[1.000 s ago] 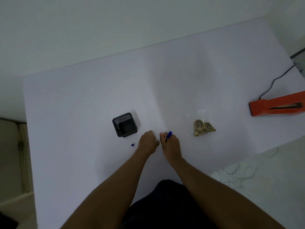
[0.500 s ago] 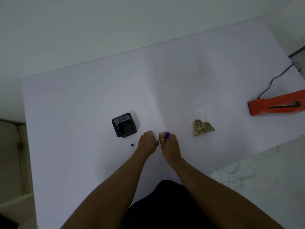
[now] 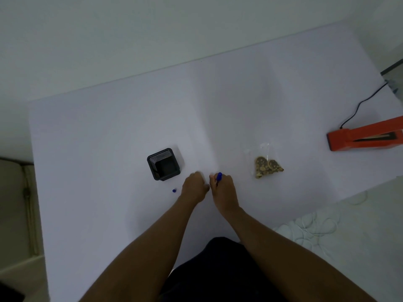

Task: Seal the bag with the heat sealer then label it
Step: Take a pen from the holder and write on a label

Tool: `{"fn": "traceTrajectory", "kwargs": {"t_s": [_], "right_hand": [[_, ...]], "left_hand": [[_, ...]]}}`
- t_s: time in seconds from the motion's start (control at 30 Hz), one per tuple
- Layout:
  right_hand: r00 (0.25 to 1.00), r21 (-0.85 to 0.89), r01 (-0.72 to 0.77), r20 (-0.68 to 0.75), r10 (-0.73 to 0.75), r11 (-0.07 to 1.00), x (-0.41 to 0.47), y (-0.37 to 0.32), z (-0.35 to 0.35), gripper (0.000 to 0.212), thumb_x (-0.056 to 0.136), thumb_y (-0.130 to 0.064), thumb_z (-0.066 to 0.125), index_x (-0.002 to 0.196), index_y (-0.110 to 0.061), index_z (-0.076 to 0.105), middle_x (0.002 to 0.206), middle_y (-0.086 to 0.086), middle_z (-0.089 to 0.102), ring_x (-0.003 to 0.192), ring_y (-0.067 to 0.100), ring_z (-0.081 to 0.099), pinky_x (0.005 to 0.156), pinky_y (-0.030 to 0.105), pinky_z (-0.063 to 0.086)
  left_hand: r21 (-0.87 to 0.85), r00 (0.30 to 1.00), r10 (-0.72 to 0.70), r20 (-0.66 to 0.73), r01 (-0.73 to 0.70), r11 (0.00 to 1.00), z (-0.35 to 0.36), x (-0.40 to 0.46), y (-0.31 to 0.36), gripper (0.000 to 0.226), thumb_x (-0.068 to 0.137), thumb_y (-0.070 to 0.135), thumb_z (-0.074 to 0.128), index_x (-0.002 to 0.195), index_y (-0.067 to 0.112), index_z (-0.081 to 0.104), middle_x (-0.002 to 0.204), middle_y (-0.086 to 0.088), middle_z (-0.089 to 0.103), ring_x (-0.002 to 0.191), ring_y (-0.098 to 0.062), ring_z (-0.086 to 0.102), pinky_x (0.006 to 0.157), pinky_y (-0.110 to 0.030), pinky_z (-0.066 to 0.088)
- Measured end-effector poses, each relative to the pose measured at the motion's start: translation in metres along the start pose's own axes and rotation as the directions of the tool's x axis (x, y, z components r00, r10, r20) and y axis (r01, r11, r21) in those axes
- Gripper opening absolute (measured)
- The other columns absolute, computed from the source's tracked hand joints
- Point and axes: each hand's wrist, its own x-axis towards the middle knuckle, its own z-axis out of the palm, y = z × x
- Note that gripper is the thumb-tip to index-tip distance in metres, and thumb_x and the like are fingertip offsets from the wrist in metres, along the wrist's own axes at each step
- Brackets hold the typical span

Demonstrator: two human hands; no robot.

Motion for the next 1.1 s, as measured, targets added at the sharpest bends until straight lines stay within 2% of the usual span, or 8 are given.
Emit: {"fn": "traceTrajectory", "kwargs": {"t_s": [0.13,0.3,0.5,0.63,0.73,0.87,1.0,1.1], "right_hand": [[0.998,-0.024,0.054,-0.017,-0.055,0.998,-0.002,0.001,0.0,0.035,0.103,-0.028,0.051,0.07,-0.017,0.05,0.069,0.004,0.05,0.062,0.017,0.049,0.061,0.022,0.036],[0.972,-0.109,0.234,0.026,-0.233,0.966,-0.005,0.0,-0.001,0.031,0.101,-0.019,0.046,0.073,-0.014,0.058,0.068,-0.002,0.053,0.056,0.002,0.039,0.054,0.017,0.04],[0.993,0.046,0.12,-0.008,-0.12,0.992,-0.006,-0.002,-0.013,0.039,0.102,-0.022,0.055,0.064,-0.013,0.051,0.054,-0.004,0.048,0.048,0.01,0.046,0.049,0.015,0.032],[0.998,0.101,0.053,0.011,-0.055,0.993,-0.003,0.003,-0.019,0.039,0.101,-0.029,0.054,0.066,-0.011,0.056,0.06,0.006,0.062,0.055,0.02,0.061,0.052,0.038,0.05],[0.996,0.112,0.089,0.013,-0.091,0.99,-0.006,0.001,-0.021,0.042,0.101,-0.033,0.052,0.065,-0.012,0.055,0.059,0.008,0.06,0.055,0.023,0.06,0.053,0.045,0.051],[0.978,0.214,0.204,0.009,-0.21,0.955,-0.016,-0.018,-0.027,0.041,0.1,-0.02,0.059,0.063,-0.032,0.048,0.055,-0.008,0.049,0.051,0.009,0.049,0.052,0.028,0.043],[0.953,0.213,0.287,0.031,-0.3,0.934,-0.02,-0.028,-0.025,0.019,0.097,-0.014,0.063,0.078,-0.008,0.065,0.07,0.003,0.063,0.065,0.012,0.059,0.063,0.015,0.048],[0.949,0.224,0.285,0.069,-0.307,0.932,-0.02,-0.04,-0.024,0.013,0.095,-0.018,0.065,0.085,-0.01,0.066,0.078,0.0,0.064,0.072,0.008,0.061,0.07,0.019,0.051]], "left_hand": [[-0.006,1.0,-0.003,-0.016,0.003,1.0,-0.001,0.0,0.001,0.022,0.089,0.027,0.065,0.091,0.007,0.057,0.09,-0.014,0.064,0.073,-0.022,0.056,0.06,-0.031,0.044],[0.073,1.0,0.029,0.0,-0.029,0.997,-0.005,-0.004,0.004,0.01,0.09,0.012,0.061,0.093,0.005,0.055,0.096,-0.014,0.064,0.085,-0.027,0.063,0.067,-0.032,0.047],[-0.003,0.997,0.051,0.065,-0.051,0.999,-0.021,-0.015,0.005,0.016,0.091,0.019,0.064,0.097,0.007,0.055,0.093,-0.011,0.062,0.08,-0.021,0.057,0.074,-0.036,0.052],[0.263,0.976,0.109,-0.187,-0.057,0.963,-0.026,-0.042,-0.008,0.023,0.093,0.023,0.057,0.113,0.011,0.057,0.111,-0.01,0.062,0.1,-0.023,0.059,0.087,-0.038,0.052],[0.411,0.934,0.106,-0.342,0.047,0.91,-0.025,-0.062,-0.027,0.03,0.091,0.018,0.057,0.12,0.012,0.054,0.116,-0.011,0.061,0.104,-0.026,0.058,0.085,-0.04,0.05],[0.355,0.914,0.051,-0.403,0.105,0.929,-0.029,-0.07,-0.05,0.035,0.092,0.018,0.06,0.126,0.014,0.051,0.112,-0.011,0.06,0.093,-0.023,0.059,0.075,-0.036,0.052],[0.213,0.944,0.074,-0.321,-0.004,0.977,-0.034,-0.069,-0.068,0.025,0.099,0.013,0.051,0.124,0.01,0.051,0.107,-0.013,0.058,0.084,-0.024,0.063,0.073,-0.035,0.059],[0.202,0.945,0.126,-0.303,-0.066,0.977,-0.04,-0.07,-0.077,0.016,0.1,0.011,0.048,0.112,0.009,0.059,0.096,-0.01,0.06,0.079,-0.026,0.065,0.069,-0.03,0.054]]}}
